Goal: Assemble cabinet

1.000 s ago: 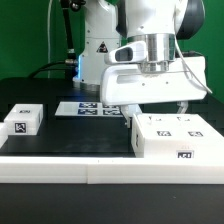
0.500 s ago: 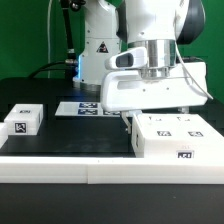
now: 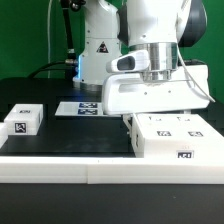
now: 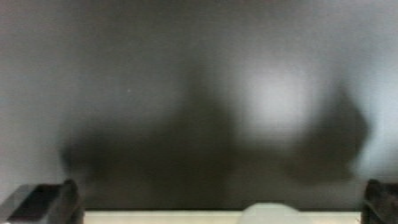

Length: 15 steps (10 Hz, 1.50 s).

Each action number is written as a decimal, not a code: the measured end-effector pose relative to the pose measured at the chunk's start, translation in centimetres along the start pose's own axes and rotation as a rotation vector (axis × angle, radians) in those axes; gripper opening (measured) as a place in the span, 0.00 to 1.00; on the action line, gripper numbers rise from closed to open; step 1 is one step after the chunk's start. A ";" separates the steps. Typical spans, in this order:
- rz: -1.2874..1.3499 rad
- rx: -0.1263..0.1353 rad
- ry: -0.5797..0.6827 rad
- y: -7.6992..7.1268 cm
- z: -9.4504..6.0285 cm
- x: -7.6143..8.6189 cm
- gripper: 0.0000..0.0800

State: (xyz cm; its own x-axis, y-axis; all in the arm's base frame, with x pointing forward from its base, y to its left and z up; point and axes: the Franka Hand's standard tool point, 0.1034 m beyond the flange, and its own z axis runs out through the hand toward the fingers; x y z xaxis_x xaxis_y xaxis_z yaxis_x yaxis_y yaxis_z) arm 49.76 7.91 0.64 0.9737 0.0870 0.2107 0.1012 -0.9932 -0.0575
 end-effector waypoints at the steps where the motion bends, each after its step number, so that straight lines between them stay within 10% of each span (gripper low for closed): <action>1: -0.004 0.001 0.000 -0.2 0.0 0.0 1.00; 6: -0.010 0.000 -0.004 -0.2 0.1 -0.3 0.26; 8: -0.010 0.000 -0.008 -0.1 0.1 -0.4 0.25; 10: -0.011 0.000 -0.007 -0.1 0.1 -0.4 0.02; 15: -0.035 0.001 -0.007 -0.2 -1.6 0.1 0.00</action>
Offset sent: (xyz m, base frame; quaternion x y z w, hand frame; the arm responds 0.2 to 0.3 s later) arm -0.0004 -0.0030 -0.0032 -0.0067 0.0193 -0.0136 0.9997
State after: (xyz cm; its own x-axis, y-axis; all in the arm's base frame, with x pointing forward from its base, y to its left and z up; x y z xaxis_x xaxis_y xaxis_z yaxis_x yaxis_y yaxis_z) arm 49.46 8.02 2.21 0.9710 0.1225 0.2053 0.1358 -0.9894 -0.0515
